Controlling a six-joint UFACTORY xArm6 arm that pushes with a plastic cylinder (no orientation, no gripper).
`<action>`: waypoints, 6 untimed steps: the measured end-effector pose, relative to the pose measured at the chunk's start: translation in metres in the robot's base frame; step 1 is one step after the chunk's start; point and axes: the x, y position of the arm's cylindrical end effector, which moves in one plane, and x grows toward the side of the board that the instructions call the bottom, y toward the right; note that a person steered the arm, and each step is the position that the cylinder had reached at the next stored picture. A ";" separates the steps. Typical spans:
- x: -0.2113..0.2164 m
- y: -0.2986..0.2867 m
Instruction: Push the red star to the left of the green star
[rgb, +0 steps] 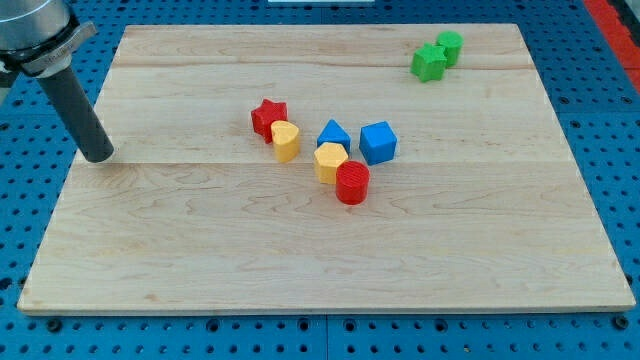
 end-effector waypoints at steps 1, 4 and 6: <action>0.012 0.005; -0.036 0.158; -0.099 0.274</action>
